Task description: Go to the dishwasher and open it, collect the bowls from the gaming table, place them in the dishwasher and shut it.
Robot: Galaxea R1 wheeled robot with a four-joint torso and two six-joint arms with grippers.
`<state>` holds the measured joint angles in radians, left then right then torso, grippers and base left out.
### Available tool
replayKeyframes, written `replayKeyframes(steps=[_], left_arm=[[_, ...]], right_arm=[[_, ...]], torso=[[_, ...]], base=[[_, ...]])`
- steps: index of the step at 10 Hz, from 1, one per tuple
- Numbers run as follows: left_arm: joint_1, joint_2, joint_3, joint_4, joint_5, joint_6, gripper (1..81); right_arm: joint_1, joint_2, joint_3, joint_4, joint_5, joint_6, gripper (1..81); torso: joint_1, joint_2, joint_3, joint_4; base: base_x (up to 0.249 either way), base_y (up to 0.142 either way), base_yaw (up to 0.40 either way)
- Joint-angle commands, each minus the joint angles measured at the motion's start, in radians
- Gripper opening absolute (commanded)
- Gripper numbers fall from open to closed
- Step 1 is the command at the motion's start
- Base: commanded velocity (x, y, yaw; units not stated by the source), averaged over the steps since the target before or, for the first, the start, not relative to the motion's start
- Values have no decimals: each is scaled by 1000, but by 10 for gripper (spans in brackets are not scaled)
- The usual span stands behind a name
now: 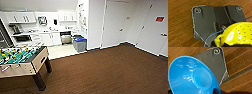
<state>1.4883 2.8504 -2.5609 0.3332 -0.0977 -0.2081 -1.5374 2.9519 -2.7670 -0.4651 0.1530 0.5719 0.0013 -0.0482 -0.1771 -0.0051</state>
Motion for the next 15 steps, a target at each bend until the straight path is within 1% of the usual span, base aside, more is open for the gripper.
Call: replayKeyframes(steps=[1,15], left_arm=[[-38,-12,2,6,47,6,10],[-38,-15,2,1,47,6,10]], right_arm=[[36,-11,-8,-6,-44,-4,10],[33,-11,-8,-6,-44,-4,10]], torso=[[0,0,0,0],[0,0,0,0]], base=[[116,0,0],[113,0,0]])
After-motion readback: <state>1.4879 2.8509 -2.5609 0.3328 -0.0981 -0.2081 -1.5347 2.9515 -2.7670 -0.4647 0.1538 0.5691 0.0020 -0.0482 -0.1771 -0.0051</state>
